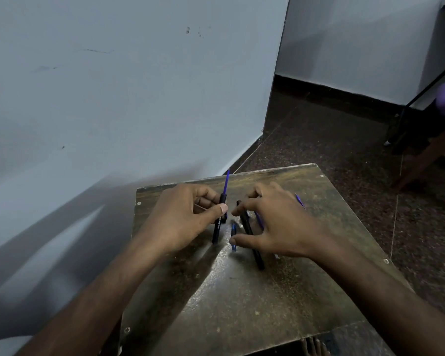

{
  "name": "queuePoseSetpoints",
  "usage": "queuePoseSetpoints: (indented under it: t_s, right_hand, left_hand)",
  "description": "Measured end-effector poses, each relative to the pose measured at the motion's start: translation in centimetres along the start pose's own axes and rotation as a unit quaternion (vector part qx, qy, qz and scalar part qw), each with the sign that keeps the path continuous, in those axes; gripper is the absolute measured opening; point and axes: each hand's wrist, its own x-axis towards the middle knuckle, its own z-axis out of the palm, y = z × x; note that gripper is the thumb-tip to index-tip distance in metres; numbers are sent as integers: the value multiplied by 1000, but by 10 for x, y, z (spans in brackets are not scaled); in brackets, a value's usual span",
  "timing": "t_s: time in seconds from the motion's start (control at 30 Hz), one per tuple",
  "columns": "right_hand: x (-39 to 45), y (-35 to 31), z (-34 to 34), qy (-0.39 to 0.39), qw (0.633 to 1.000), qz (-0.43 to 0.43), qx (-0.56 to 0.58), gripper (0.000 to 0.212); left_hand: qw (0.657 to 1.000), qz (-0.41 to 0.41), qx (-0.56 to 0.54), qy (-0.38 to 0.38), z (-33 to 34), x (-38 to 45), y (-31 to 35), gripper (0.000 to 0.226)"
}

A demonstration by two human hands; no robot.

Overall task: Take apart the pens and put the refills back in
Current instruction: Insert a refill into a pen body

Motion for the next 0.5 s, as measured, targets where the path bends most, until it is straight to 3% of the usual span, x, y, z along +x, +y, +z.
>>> queuePoseSetpoints:
  t_s: [0.1,0.27,0.4,0.5]
  right_hand:
    - [2,-5,4,-9,999,-1,-33,67]
    - [4,-10,7,-10,999,-3,-47,54]
    - [6,-15,7,5,998,-35,55,18]
    - [7,-11,3,19,989,-19,147,14]
  left_hand:
    - [1000,-5,-1,0,2,1,0,5]
    - [1000,-4,0,-2,4,2,-1,5]
    - [1000,4,6,-7,4,1,-2,3]
    - [1000,14,2,-5,4,1,-2,4]
